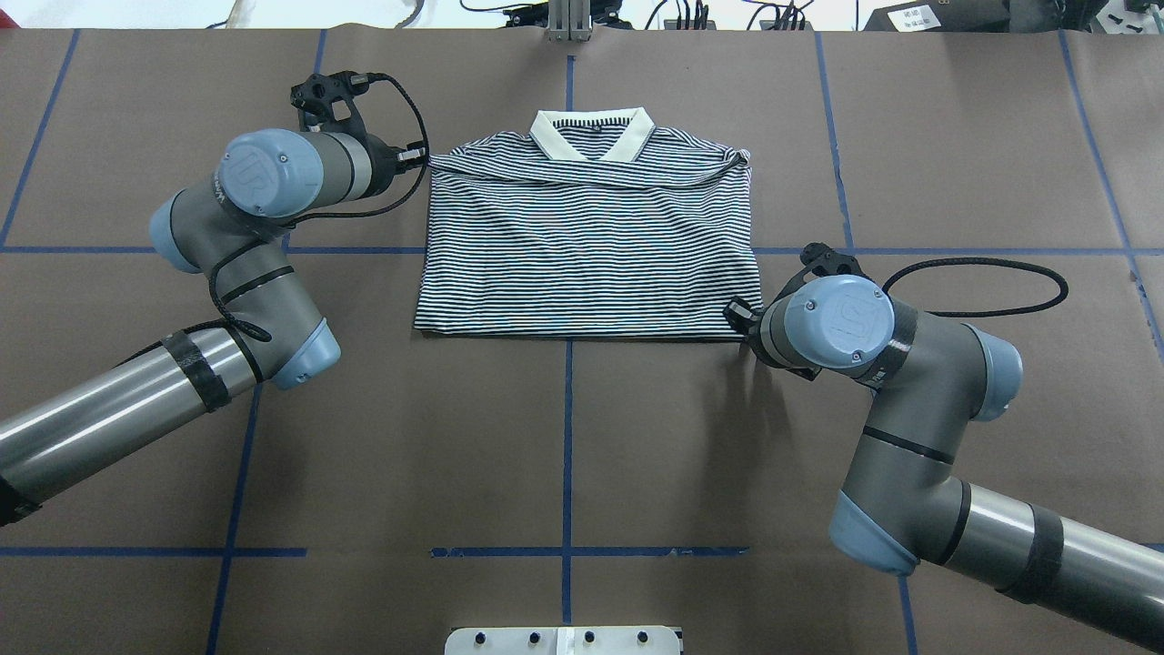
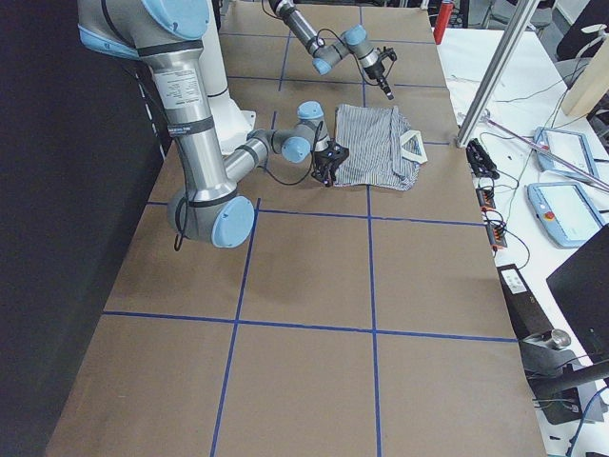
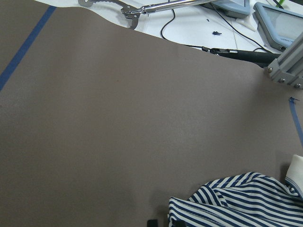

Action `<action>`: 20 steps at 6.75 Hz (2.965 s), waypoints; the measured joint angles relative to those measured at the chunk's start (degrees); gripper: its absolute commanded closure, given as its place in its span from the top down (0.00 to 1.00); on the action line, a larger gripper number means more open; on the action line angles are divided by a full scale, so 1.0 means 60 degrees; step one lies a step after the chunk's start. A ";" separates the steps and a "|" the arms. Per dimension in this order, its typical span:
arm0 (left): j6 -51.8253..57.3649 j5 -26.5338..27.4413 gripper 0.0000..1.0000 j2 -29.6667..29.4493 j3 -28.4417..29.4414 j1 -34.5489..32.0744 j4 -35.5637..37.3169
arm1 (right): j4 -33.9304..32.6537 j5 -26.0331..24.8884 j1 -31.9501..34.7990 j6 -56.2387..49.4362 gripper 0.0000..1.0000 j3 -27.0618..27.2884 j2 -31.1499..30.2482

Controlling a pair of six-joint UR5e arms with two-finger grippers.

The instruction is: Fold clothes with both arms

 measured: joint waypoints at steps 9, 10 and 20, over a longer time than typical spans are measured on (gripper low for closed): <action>-0.0031 0.0008 0.25 0.0112 -0.0226 0.0023 0.0000 | -0.0443 0.0093 -0.0896 0.0050 0.00 0.3090 -0.1876; -0.0032 0.0001 0.25 0.0118 -0.0433 0.0047 -0.0001 | -0.1299 0.0102 -0.1754 0.0216 0.00 0.4208 -0.2290; -0.2438 -0.1832 0.73 0.2475 -0.6498 0.2669 0.3139 | -0.4351 -0.0562 -0.2961 0.1524 1.00 0.5755 -0.1195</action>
